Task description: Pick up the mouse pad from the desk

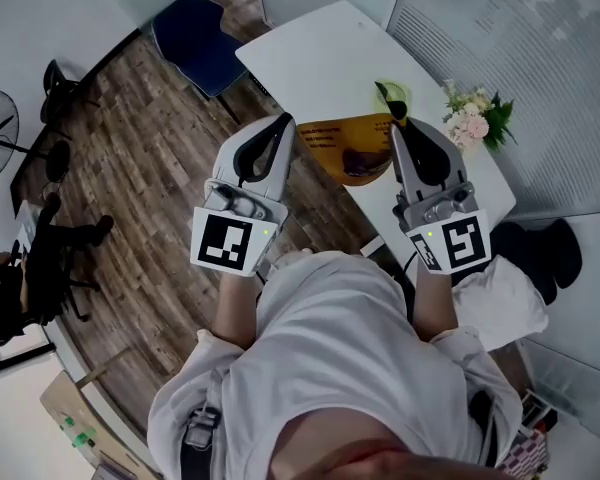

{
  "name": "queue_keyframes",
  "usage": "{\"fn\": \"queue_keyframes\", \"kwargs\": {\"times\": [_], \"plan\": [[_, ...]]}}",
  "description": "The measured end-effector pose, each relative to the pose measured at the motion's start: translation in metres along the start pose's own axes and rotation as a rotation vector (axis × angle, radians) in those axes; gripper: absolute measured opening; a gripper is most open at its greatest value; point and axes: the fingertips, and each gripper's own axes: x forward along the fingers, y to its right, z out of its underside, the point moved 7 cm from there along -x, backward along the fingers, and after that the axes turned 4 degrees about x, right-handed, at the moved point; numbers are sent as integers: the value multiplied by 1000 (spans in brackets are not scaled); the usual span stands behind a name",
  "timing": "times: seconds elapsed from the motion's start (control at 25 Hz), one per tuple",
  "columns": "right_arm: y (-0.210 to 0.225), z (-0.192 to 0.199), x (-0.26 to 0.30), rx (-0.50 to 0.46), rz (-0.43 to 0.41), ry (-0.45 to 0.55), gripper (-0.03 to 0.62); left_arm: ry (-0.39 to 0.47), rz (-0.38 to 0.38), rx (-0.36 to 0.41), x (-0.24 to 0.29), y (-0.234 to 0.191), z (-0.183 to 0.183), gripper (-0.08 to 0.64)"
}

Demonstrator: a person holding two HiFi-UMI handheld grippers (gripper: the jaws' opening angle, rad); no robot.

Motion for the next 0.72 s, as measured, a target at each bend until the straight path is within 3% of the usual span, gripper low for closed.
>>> {"fn": "queue_keyframes", "kwargs": {"times": [0.2,0.48,0.72], "plan": [[-39,7,2,-14,41,-29,28,-53,48,-34,-39,-11,18,-9],[-43,30,-6,9,57,-95,28,-115,121,-80,-37,-2,49,-9],[-49,32,-7,-23,62,-94,28,-135,106,-55,-42,-11,51,-9]]}}
